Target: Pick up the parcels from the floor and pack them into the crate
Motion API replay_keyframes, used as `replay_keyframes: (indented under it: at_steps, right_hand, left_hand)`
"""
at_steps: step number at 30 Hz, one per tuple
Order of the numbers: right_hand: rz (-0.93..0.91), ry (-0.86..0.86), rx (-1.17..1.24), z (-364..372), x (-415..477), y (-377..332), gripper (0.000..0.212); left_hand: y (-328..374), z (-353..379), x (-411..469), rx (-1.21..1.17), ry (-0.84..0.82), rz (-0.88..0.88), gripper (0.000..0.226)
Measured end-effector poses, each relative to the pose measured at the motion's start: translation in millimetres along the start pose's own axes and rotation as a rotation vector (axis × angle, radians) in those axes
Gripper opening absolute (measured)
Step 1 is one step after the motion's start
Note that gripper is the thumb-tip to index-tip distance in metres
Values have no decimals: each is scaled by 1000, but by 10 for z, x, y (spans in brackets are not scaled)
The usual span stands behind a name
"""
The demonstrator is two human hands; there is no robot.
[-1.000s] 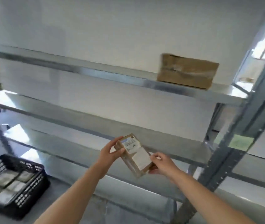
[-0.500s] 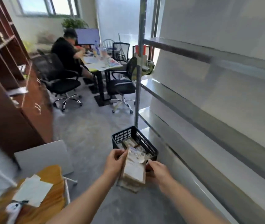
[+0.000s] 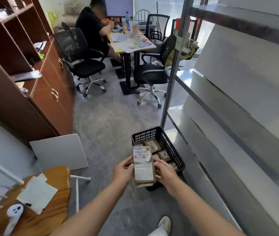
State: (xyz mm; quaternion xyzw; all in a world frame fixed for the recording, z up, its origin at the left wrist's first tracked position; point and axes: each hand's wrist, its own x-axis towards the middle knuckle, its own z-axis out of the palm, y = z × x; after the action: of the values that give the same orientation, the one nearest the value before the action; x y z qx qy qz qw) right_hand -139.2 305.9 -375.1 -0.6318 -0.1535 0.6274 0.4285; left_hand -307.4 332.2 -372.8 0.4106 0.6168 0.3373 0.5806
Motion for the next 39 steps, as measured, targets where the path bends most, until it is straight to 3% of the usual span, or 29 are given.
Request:
replay_keyframes:
  at_steps: [4, 16, 21, 29, 39]
  right_hand:
    - [38, -58, -91, -233, 721, -329, 22]
    - [105, -82, -223, -477, 2131, -1269, 29]
    - [142, -25, -268, -334, 2776, -1426, 33]
    - [253, 139, -330, -56, 4014, -1496, 40]
    - [384, 93, -414, 67, 5715, -811, 43]
  left_hand:
    - [34, 416, 560, -65, -15, -132, 45]
    - [300, 1147, 2017, -240, 20, -247, 70]
    - [292, 1195, 2796, -305, 45, -369, 45]
    - [46, 1255, 4155, -212, -57, -567, 45]
    - [-946, 1457, 5391, 56, -89, -549, 56]
